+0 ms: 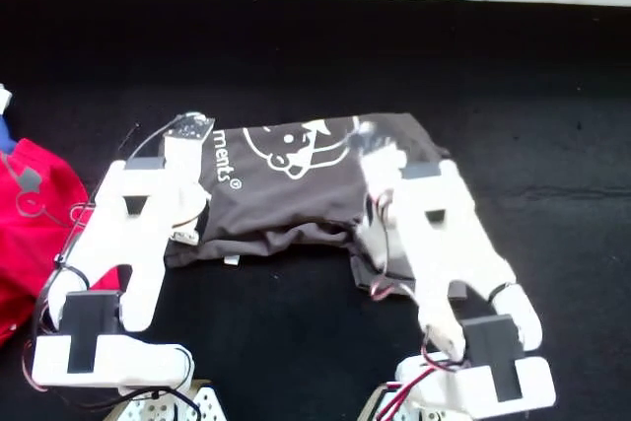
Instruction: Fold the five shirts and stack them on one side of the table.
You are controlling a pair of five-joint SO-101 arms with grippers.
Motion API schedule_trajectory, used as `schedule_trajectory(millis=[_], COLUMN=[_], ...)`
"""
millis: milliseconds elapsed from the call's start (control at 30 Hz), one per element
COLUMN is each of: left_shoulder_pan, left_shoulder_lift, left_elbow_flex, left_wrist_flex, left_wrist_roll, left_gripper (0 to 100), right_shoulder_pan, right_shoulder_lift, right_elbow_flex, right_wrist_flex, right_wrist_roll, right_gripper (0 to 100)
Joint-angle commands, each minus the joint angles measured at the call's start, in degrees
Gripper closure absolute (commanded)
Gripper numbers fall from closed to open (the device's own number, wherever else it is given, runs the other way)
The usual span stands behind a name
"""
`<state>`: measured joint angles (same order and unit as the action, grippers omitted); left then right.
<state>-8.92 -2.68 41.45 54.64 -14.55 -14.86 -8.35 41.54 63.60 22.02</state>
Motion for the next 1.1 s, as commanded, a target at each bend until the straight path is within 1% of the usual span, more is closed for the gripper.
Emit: schedule_trajectory(millis=[0,67,133,267,333,500,633,800,900,1033,1067], left_shoulder_pan=[-0.57,-0.31,-0.13,-0.13,-0.13,-0.13,-0.13,-0.13,-0.13,-0.13,-0.13], left_shoulder_lift=[-0.75,-1.19,-1.27,-1.27,-1.27,-1.27,-1.27,-1.27,-1.27,-1.27,-1.27], left_elbow_flex=[3.74,6.64,7.87,7.96,7.96,7.96,7.96,7.96,7.96,7.96,7.96], left_wrist_flex=[-5.71,-9.67,-11.6,-11.87,-11.87,-11.87,-11.87,-11.87,-11.87,-11.87,-11.87], left_wrist_roll=[-0.09,-0.09,0.0,0.09,0.09,0.18,0.18,0.18,0.18,0.18,0.18], left_gripper=[99,99,99,99,99,99,99,99,99,99,99], right_shoulder_pan=[-0.57,-0.48,-0.84,-3.56,-5.32,-8.75,-8.92,-9.1,-8.31,-6.11,-5.67], right_shoulder_lift=[-4.97,-7.52,-10.15,-12.79,-12.88,-12.79,-12.09,-4.35,-0.04,0.84,0.31], right_elbow_flex=[2.86,2.95,3.03,3.03,3.03,3.12,3.3,2.59,2.51,2.51,2.51], right_wrist_flex=[-1.36,-1.27,-1.27,-1.45,-1.71,-1.98,-4.79,-5.05,-8.13,-10.15,-10.07], right_wrist_roll=[2.2,2.11,2.11,2.11,2.11,1.93,1.93,2.11,1.93,1.85,1.85], right_gripper=[99.2,98.9,97.5,85.4,82.4,83.3,83.4,83.7,87.8,99.7,99.0])
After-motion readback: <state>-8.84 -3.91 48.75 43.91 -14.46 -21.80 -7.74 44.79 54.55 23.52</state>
